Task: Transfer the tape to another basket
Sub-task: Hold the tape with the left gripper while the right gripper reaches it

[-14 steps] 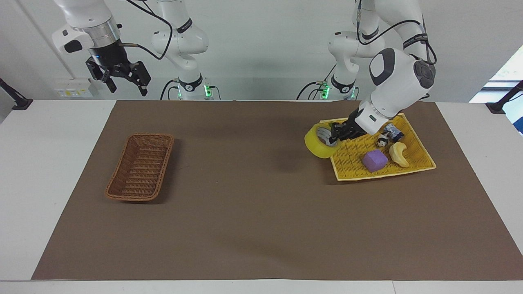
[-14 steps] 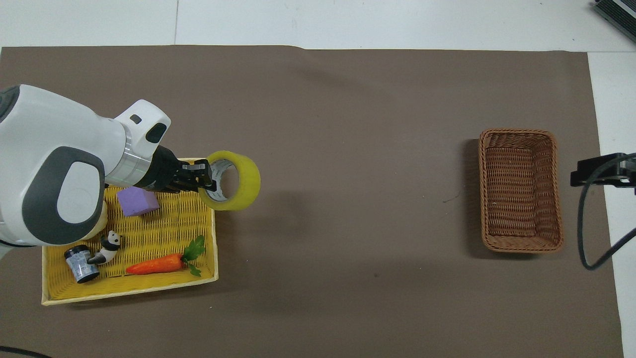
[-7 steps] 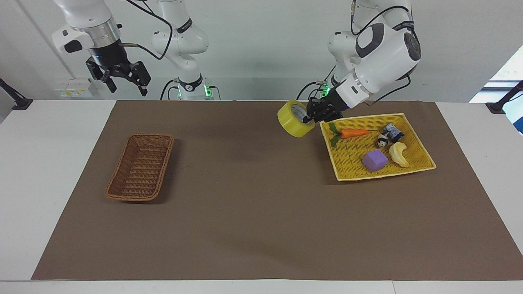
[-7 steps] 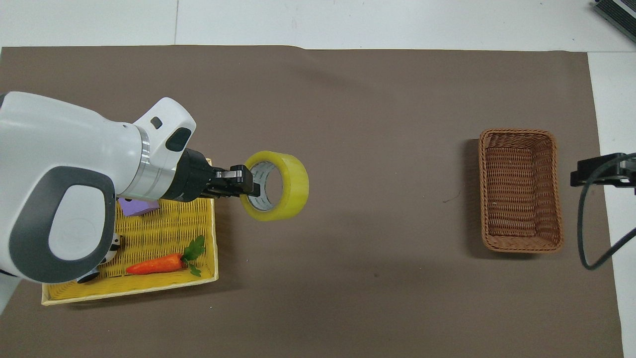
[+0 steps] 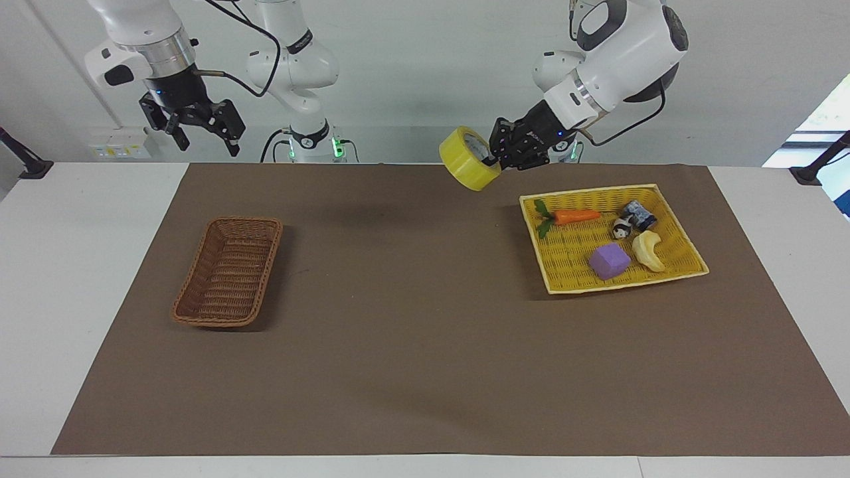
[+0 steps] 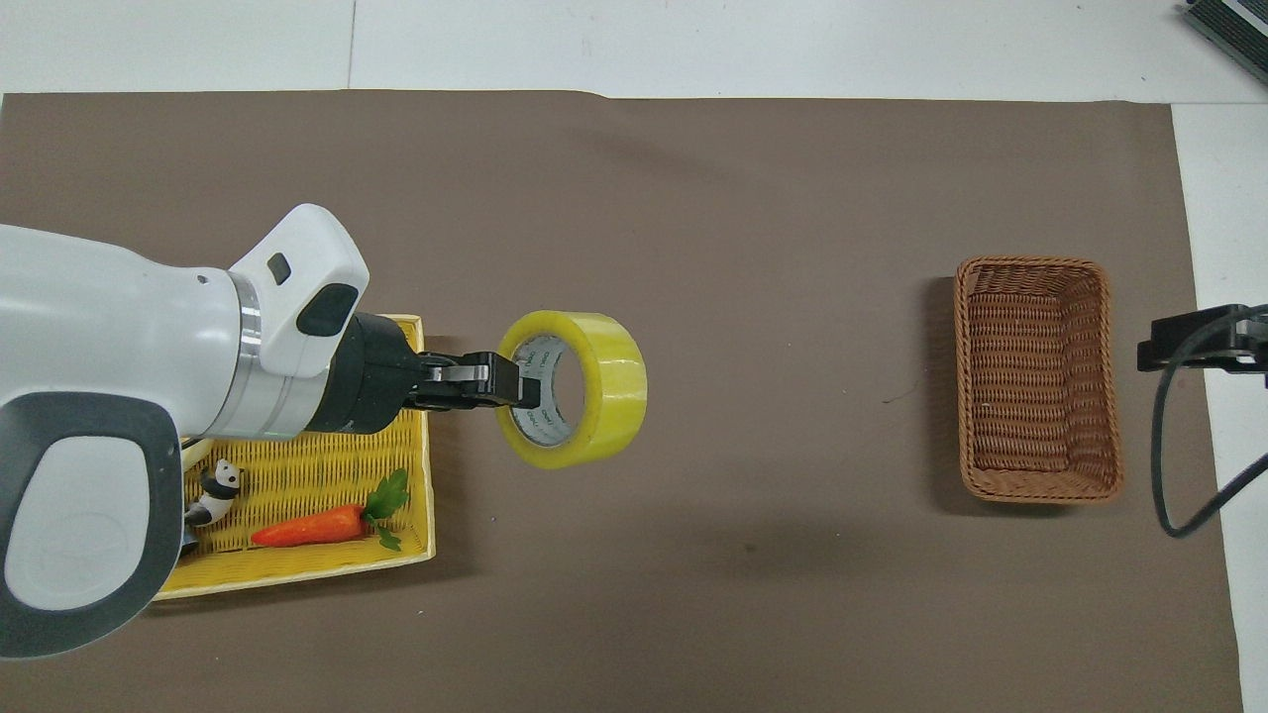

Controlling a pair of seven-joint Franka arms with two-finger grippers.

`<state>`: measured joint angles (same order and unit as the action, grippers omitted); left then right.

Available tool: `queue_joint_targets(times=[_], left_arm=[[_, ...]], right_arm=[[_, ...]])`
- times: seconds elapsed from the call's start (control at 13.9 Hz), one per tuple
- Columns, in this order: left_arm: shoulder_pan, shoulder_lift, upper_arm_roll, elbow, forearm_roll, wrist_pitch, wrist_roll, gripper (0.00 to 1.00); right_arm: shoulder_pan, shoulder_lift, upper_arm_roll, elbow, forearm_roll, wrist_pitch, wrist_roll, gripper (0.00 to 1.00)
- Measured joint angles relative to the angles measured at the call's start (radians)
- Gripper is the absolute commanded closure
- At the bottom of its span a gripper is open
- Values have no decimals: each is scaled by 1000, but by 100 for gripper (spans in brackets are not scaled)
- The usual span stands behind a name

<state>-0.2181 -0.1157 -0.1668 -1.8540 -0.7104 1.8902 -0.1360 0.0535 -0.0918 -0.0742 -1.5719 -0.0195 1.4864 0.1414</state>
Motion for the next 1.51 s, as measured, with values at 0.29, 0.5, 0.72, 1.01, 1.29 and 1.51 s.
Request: queue_joint_targets(times=[0.29,0.5,0.72,1.01,1.29,1.51], left_arm=[[0,-2,-10,0,-10,0,5,100],[-1,-2,-10,-1,-10,0,6,100],[-1,-2,-10,-1,-10,0,6,100],[-1,-2,-10,-1,-10,0,7,100],[-1,-3,-11,-1,-10,0,7,100],[-1,-4,-11,-1,-10,-1,7,100]], right_arm=[[0,0,0,0,0,0,0,0],[0,0,1,0,0,-1,0,0],[6,-3,10,0,0,-7,0,0],[6,-8,13,-7,36,-9,-24,0],[17,3,15,-92,94,116,-36,0],[49,20,16,-113,211,143,-36,0]])
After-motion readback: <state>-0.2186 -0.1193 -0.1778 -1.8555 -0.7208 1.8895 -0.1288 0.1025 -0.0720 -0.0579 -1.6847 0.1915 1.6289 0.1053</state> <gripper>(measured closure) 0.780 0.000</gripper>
